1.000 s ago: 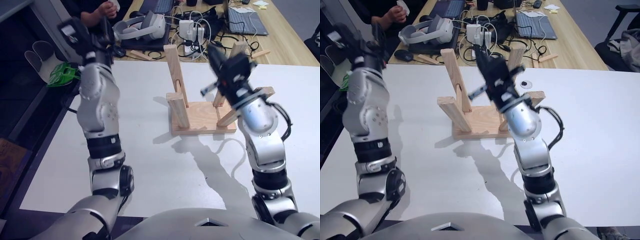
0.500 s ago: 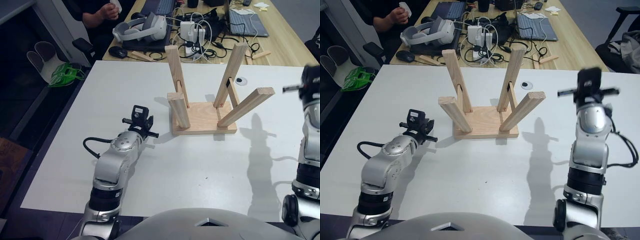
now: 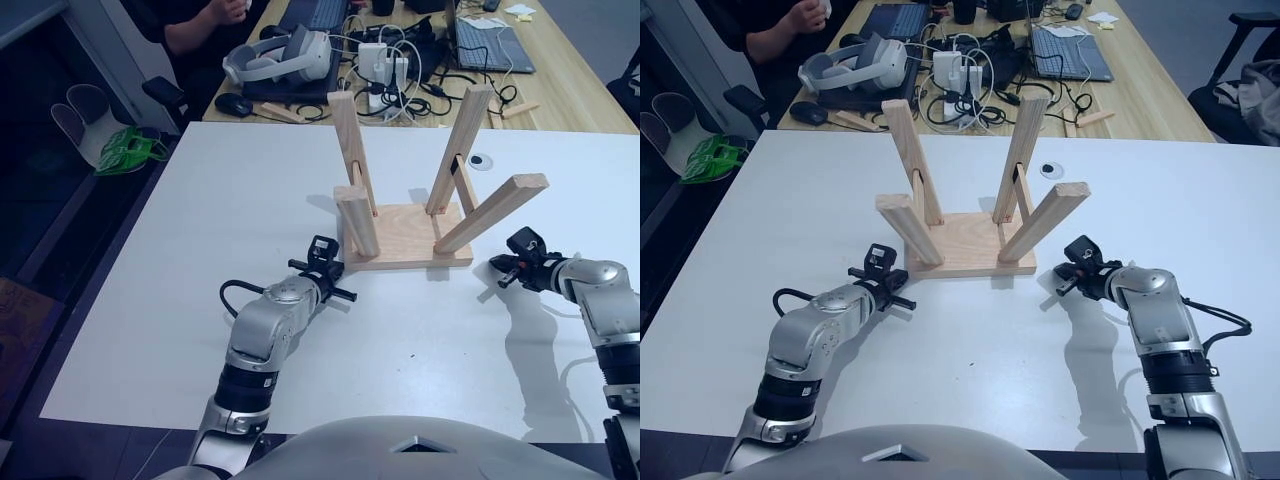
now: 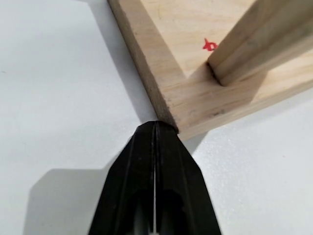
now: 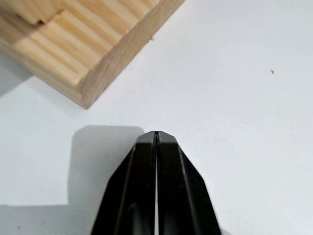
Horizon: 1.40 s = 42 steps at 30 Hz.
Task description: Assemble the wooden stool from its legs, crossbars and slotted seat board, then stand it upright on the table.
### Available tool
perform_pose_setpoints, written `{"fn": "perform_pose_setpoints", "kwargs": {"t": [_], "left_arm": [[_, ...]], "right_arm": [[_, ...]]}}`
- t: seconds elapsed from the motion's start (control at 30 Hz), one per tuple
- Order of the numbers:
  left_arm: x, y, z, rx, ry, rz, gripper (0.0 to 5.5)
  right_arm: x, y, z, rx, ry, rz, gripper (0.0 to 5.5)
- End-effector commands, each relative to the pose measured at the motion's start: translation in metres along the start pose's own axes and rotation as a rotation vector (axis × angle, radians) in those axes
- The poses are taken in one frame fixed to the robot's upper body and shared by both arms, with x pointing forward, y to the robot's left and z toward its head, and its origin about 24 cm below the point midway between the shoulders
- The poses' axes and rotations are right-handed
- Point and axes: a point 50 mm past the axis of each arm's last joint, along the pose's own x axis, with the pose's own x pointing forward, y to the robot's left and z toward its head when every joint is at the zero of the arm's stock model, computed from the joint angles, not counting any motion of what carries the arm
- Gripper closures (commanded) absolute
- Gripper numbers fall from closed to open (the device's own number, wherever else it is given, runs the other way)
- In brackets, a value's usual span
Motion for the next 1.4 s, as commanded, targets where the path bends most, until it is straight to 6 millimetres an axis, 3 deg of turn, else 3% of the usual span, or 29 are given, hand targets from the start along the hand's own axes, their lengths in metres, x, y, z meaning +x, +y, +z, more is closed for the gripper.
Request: {"fn": "perform_pose_setpoints", "kwargs": {"t": [0.03,0.53,0.83,1.07,1.13,1.4], "left_arm": [[0.002,-0.006,-0.001,-0.004,0.028,-0.031,5.46],[0.001,-0.006,0.002,0.008,0.035,-0.051,5.46],[0.001,-0.005,0.004,-0.012,0.023,-0.027,5.46],[0.001,-0.008,0.006,-0.015,0.015,-0.048,5.46],[0.000,-0.007,0.006,-0.015,0.016,-0.046,5.46],[-0.001,-0.004,0.009,-0.007,0.015,-0.016,5.46]], "right_arm": [[0.002,0.005,0.008,-0.028,0.003,0.021,5.50],[0.013,0.027,0.025,-0.072,-0.083,0.119,5.50],[-0.002,0.008,0.028,0.096,-0.142,0.131,5.50],[-0.003,0.016,0.029,0.091,-0.151,0.202,5.50],[-0.004,0.012,0.028,0.101,-0.150,0.178,5.50],[-0.012,-0.049,0.015,0.116,-0.139,-0.108,5.50]]}}
